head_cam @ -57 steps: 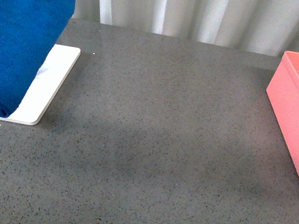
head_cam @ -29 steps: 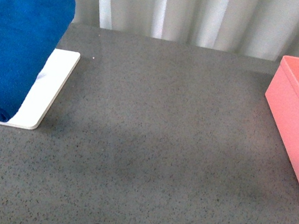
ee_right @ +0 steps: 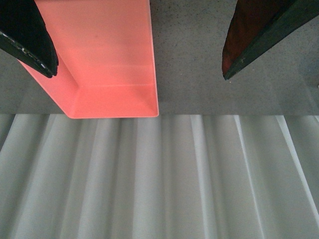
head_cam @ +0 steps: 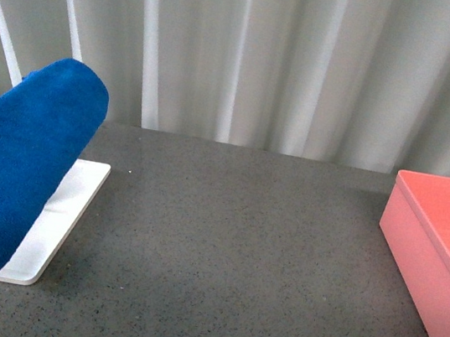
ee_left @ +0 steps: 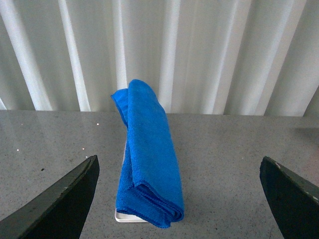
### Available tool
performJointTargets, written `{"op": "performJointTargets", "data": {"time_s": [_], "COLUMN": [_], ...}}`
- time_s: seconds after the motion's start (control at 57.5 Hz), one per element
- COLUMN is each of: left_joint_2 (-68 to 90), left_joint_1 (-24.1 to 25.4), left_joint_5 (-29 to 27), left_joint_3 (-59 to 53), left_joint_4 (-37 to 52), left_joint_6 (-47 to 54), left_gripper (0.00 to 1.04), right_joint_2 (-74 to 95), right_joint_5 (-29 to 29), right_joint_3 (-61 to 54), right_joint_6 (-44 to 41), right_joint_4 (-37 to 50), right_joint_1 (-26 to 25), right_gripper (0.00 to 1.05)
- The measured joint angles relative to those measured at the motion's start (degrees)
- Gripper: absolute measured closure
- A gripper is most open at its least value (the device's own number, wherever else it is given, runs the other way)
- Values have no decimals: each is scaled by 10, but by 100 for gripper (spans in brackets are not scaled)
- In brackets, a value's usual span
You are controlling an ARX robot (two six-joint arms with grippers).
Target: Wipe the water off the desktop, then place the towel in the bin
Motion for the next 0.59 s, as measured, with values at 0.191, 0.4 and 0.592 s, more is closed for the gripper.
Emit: {"op": "performJointTargets", "data": {"time_s": [0.191,0.4,0.592], "left_joint_2": [35,515,776], "left_joint_1": [-13,59,61], "left_joint_5": [-51,63,100], "left_joint_3": [20,208,405], "left_joint_4": [-57,177,131], "left_joint_6": [-45,-97,27], "left_gripper": [7,7,7], "right_joint_2": [0,0,0], "right_joint_5": [0,0,0], "right_joint_3": [0,0,0], "right_joint_6": [0,0,0], "right_joint_4": [0,0,0], "right_joint_1": [0,0,0], "right_gripper": [7,7,7]}}
